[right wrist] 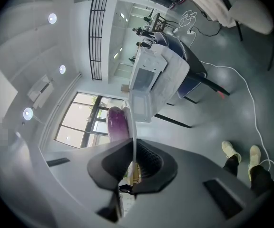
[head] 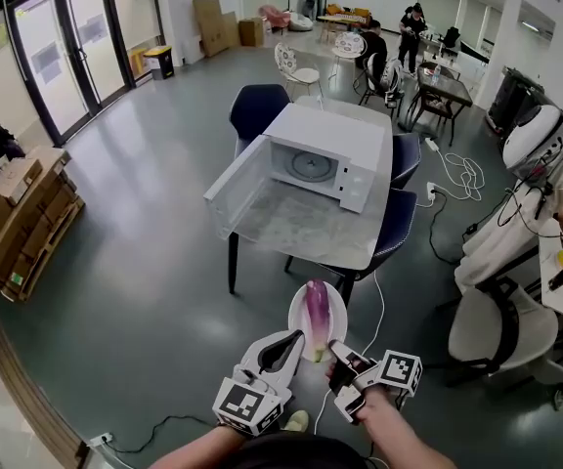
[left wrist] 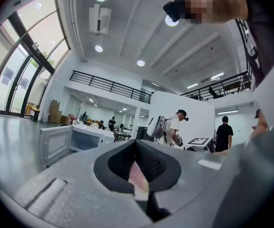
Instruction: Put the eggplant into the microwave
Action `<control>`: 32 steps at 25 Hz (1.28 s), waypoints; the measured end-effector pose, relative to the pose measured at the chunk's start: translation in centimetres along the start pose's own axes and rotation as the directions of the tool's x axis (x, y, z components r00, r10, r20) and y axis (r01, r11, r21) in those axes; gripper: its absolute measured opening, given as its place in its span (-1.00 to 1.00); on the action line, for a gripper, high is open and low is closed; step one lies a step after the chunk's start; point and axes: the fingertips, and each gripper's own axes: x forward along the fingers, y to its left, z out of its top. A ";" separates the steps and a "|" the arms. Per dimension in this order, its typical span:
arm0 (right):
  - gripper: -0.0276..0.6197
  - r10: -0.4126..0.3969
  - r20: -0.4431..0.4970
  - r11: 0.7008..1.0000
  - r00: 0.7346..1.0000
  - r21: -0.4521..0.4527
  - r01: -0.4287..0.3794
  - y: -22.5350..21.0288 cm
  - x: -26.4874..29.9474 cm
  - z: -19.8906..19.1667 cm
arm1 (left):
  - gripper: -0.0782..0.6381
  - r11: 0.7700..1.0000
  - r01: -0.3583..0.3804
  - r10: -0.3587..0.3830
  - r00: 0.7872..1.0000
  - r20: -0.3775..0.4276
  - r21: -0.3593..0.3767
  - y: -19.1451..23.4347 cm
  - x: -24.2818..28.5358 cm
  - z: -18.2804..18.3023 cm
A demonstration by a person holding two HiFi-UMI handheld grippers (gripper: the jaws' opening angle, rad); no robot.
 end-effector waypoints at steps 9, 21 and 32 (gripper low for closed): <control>-0.85 -0.027 0.047 1.000 0.999 -0.001 0.027 1.0 6.6 4.8 | -0.76 0.998 0.060 -0.060 0.998 0.012 0.013 6.8 5.6 1.7; -0.85 -0.048 0.155 0.999 0.987 0.031 0.044 2.2 15.0 9.9 | -0.76 0.987 0.157 -0.157 0.988 0.001 0.019 15.9 11.2 2.9; -0.85 -0.069 0.162 0.997 0.984 0.053 0.061 1.8 20.3 13.7 | -0.76 0.989 0.146 -0.146 0.989 -0.004 0.002 21.4 14.8 2.9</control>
